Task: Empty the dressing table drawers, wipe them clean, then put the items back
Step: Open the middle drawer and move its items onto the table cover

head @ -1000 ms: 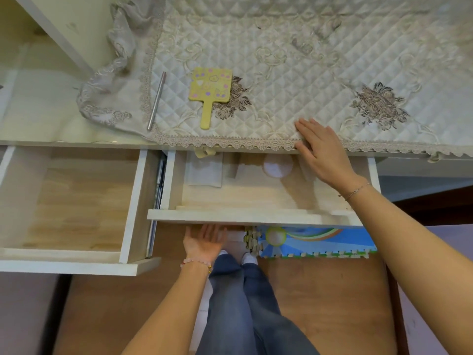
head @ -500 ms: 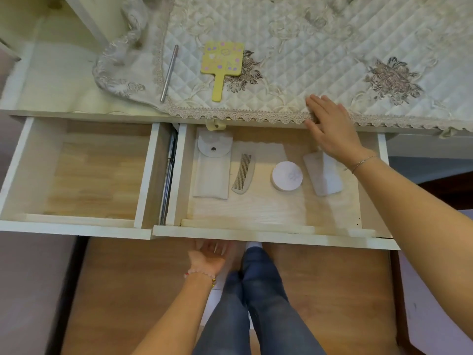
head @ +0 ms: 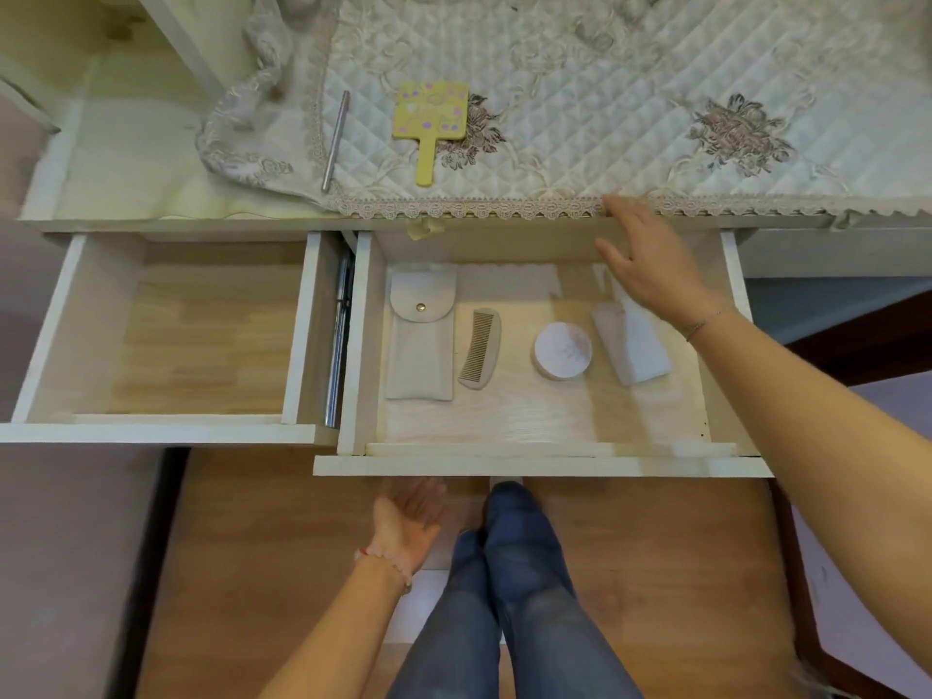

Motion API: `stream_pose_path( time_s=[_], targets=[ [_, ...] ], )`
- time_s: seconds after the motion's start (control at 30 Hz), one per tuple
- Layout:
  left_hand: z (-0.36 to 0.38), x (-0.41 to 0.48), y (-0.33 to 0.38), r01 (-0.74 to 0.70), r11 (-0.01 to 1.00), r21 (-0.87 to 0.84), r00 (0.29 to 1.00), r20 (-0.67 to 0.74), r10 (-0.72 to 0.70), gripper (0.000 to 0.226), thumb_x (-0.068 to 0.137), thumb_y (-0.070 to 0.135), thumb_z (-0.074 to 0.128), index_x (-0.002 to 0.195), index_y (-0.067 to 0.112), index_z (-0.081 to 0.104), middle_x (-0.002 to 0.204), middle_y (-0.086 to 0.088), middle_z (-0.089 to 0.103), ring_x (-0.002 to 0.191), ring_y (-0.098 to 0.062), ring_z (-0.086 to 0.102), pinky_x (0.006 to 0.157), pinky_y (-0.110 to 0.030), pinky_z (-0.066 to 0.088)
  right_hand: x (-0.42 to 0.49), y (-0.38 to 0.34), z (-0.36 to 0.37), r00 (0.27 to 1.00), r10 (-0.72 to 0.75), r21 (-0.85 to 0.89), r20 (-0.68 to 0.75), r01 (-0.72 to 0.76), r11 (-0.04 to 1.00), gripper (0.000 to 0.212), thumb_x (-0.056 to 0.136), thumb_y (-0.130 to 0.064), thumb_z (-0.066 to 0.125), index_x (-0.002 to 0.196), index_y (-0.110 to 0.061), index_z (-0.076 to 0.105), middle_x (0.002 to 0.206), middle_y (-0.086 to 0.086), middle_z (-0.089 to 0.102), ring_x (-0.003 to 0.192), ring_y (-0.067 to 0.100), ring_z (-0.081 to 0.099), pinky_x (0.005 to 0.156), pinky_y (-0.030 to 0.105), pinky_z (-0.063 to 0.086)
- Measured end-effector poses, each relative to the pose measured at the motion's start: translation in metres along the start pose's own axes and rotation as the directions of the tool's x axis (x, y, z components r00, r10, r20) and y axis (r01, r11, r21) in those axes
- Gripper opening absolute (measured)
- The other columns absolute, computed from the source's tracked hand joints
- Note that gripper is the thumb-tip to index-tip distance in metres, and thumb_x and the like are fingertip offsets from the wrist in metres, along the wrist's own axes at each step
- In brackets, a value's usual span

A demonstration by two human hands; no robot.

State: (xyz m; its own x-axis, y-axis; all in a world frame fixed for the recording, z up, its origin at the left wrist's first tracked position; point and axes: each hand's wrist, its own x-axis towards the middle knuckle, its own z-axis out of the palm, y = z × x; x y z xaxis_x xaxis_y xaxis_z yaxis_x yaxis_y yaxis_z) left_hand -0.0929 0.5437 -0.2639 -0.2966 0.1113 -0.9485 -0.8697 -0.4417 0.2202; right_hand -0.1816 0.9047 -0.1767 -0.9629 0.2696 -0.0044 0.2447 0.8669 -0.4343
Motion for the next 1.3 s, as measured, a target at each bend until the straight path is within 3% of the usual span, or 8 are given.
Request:
stream_pose_path(
  time_s=[0.13,0.23,0.33,0.47,0.57,0.7,0.93,1.3],
  targets=[
    [-0.008,-0.021,-0.002,-0.126,0.945,0.301,0.992,0.056,0.115,0.033,0.1,0.031,0.036,0.102,0.007,0.058,0.117,-0.015,0.06,0.104,-0.025,0.058,0.1,-0.04,0.039,-0.053,-0.022,0.002,0.998,0.063,0.092,-0.026,-0.06,0.994,0.05,0.095,-0.025,0.048,0.141,-0.011,0.034,0.146,0.008,0.039,0.134,0.025,0.035,0.11,0.037,0.029],
    [-0.006,-0.044,-0.002,-0.28,0.788,0.548,0.96,0.172,0.222,0.028,0.1,0.024,0.036,0.101,0.008,0.059,0.108,-0.015,0.064,0.098,-0.025,0.062,0.092,-0.036,0.046,-0.092,-0.034,0.002,0.992,0.129,0.108,-0.006,-0.128,0.986,0.05,0.096,-0.029,0.047,0.141,-0.013,0.035,0.145,0.005,0.04,0.135,0.022,0.034,0.108,0.034,0.029],
    [0.003,-0.072,0.001,-0.505,0.516,0.692,0.863,0.384,0.33,0.018,0.098,0.018,0.044,0.098,0.011,0.061,0.101,-0.015,0.067,0.089,-0.018,0.065,0.083,-0.026,0.049,-0.126,-0.045,0.0,0.989,0.148,0.128,-0.006,-0.146,0.981,0.049,0.096,-0.03,0.046,0.141,-0.014,0.037,0.145,0.004,0.041,0.135,0.02,0.034,0.108,0.032,0.029],
    [0.02,-0.106,0.013,-0.743,0.017,0.669,0.592,0.646,0.482,0.014,0.094,0.02,0.053,0.106,0.018,0.06,0.101,0.005,0.065,0.09,0.0,0.06,0.079,-0.007,0.043,-0.16,-0.055,-0.002,0.985,0.172,0.115,-0.029,-0.168,0.979,0.049,0.095,-0.031,0.048,0.141,-0.018,0.037,0.144,0.001,0.041,0.133,0.019,0.036,0.106,0.03,0.03],
    [0.03,-0.119,0.026,-0.733,-0.31,0.605,0.401,0.753,0.522,0.03,0.094,0.025,0.051,0.124,0.019,0.054,0.117,0.013,0.056,0.106,0.003,0.049,0.087,-0.01,0.037,-0.181,-0.062,-0.001,0.978,0.196,0.118,-0.073,-0.187,0.975,0.051,0.094,-0.032,0.049,0.141,-0.016,0.036,0.145,0.002,0.041,0.132,0.019,0.038,0.106,0.031,0.031],
    [0.034,-0.127,0.038,-0.632,-0.549,0.548,0.289,0.823,0.489,0.041,0.094,0.031,0.052,0.132,0.016,0.049,0.13,0.002,0.054,0.12,-0.012,0.047,0.097,-0.02,0.03,-0.208,-0.076,0.002,0.967,0.223,0.143,-0.123,-0.205,0.968,0.053,0.094,-0.031,0.05,0.142,-0.014,0.035,0.144,0.003,0.041,0.132,0.019,0.038,0.106,0.029,0.03],
    [0.035,-0.133,0.052,-0.425,-0.772,0.472,0.205,0.881,0.425,0.054,0.09,0.047,0.038,0.129,0.012,0.052,0.123,-0.004,0.06,0.113,-0.022,0.055,0.098,-0.031,0.036,-0.227,-0.09,-0.005,0.978,0.165,0.117,-0.128,-0.15,0.982,0.055,0.093,-0.032,0.051,0.142,-0.012,0.035,0.143,0.007,0.042,0.132,0.022,0.038,0.11,0.043,0.033],
    [0.068,-0.13,0.059,-0.336,-0.817,0.469,0.237,0.881,0.409,0.057,0.09,0.05,0.038,0.13,0.012,0.052,0.127,-0.004,0.058,0.118,-0.023,0.053,0.103,-0.04,0.036,-0.208,-0.071,-0.023,0.981,0.154,0.098,-0.12,-0.143,0.985,0.057,0.091,-0.033,0.053,0.142,-0.014,0.036,0.144,0.005,0.042,0.133,0.02,0.038,0.11,0.041,0.033]
  ],
)
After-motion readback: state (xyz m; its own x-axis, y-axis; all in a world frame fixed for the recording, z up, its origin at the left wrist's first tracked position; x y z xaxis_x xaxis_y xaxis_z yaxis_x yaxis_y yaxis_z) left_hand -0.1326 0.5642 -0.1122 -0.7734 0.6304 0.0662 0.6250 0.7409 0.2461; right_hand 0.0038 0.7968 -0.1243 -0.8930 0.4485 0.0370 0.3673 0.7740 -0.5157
